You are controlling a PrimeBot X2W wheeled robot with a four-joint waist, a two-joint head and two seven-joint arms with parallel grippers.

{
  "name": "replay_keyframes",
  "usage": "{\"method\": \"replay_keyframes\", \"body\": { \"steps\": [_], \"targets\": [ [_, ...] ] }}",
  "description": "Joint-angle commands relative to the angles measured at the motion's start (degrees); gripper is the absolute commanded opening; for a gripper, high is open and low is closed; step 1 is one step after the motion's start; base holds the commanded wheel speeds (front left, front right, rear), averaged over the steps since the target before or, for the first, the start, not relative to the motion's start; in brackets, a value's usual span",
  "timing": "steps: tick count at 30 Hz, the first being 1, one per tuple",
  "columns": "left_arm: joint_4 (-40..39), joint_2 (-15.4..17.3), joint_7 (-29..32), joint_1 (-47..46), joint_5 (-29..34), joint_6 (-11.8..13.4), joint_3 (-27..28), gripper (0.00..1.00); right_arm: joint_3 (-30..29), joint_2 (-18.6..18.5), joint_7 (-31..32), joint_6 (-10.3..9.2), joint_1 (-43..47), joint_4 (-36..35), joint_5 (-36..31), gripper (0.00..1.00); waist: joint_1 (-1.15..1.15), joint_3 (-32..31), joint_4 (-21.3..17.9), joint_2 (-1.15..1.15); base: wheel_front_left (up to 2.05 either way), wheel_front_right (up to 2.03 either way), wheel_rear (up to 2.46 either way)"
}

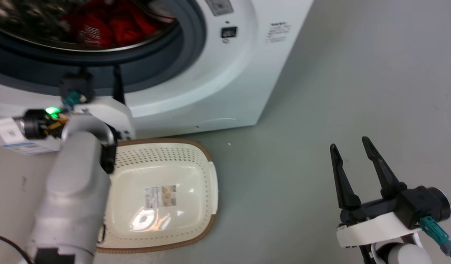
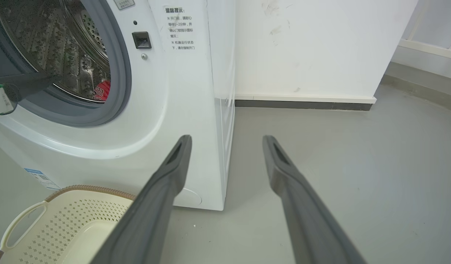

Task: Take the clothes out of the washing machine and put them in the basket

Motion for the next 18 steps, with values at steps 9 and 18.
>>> {"method": "replay_keyframes", "body": {
  "steps": [9, 18],
  "targets": [
    [7.97, 6.2, 4.62, -13.25, -0.75, -0.26, 1.44, 1.0, 2.2, 0.16, -1.91, -0.04, -3.9, 2.45, 2.38, 1.0, -0.01, 8.56, -7.46, 0.0, 0.0, 0.0, 0.0],
    [13.1, 12.74, 14.44, -26.46, 0.93, -2.62, -0.32, 1.0, 5.67, 0.15, -2.67, -0.04, -6.96, 4.35, 4.9, 1.0, -0.01, 14.26, -11.64, 0.0, 0.0, 0.0, 0.0]
  ]
}}
